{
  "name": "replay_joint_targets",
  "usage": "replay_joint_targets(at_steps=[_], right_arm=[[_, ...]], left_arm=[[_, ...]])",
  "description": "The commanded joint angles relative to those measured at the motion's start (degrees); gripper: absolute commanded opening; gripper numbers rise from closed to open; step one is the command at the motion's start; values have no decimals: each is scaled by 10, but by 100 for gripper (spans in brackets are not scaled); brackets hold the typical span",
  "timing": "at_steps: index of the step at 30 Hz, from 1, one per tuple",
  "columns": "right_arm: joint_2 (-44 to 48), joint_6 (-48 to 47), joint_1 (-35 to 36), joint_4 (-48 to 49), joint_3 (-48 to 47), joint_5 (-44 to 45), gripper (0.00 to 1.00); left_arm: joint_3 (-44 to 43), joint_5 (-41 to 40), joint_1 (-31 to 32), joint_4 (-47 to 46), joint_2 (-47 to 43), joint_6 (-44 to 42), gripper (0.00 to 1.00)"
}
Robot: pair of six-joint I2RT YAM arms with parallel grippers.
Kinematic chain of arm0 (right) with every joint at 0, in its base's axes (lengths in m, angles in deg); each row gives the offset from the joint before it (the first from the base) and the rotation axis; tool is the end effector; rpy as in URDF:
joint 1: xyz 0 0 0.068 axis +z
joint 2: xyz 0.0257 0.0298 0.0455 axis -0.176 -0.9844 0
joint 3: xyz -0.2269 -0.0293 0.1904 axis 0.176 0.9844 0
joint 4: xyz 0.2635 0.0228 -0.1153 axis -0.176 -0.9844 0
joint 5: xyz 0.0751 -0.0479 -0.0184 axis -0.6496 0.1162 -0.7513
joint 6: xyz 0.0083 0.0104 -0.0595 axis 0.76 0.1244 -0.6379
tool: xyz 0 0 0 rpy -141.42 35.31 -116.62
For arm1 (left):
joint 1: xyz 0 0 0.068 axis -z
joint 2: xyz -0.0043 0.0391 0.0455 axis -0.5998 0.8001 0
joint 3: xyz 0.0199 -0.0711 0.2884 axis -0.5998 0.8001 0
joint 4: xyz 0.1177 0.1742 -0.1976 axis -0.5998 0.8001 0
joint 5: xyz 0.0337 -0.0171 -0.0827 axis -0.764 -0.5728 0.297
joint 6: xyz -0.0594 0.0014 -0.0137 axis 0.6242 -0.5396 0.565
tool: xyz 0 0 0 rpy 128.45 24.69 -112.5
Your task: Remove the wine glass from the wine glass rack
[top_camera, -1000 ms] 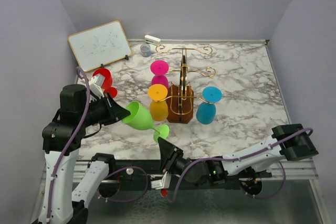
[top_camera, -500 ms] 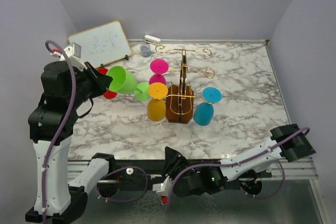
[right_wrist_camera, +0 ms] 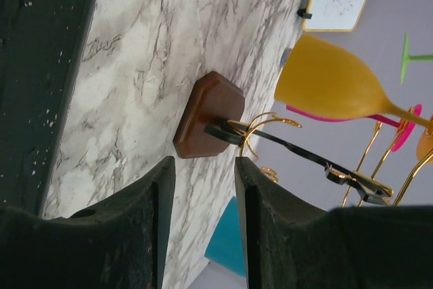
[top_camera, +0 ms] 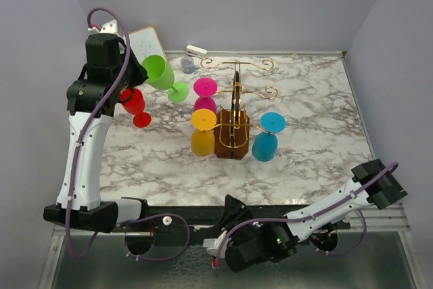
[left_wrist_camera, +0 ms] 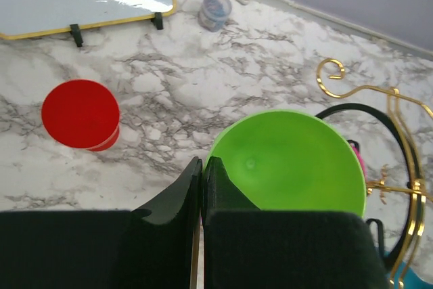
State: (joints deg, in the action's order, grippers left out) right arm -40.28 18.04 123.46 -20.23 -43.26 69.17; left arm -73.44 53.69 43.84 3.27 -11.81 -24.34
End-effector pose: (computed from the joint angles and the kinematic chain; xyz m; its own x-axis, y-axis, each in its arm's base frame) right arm -0.0809 0.2812 0.2121 0.6868 -0.7267 -0.0147 -0.3705 -0.3326 -0.8673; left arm 0.2544 -0.0312 0.5209 -0.4326 -0.4071 -0.8045 -0.0859 0.9068 -0.4127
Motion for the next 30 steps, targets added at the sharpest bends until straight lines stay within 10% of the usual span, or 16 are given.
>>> replay_joint_targets(at_steps=[1, 30], right_arm=[[12, 101, 16, -79, -37, 32, 40], [-32, 369, 45, -250, -71, 89, 40]], left_arm=[[50, -75, 0, -50, 9, -40, 0], [185, -139, 0, -242, 175, -92, 6]])
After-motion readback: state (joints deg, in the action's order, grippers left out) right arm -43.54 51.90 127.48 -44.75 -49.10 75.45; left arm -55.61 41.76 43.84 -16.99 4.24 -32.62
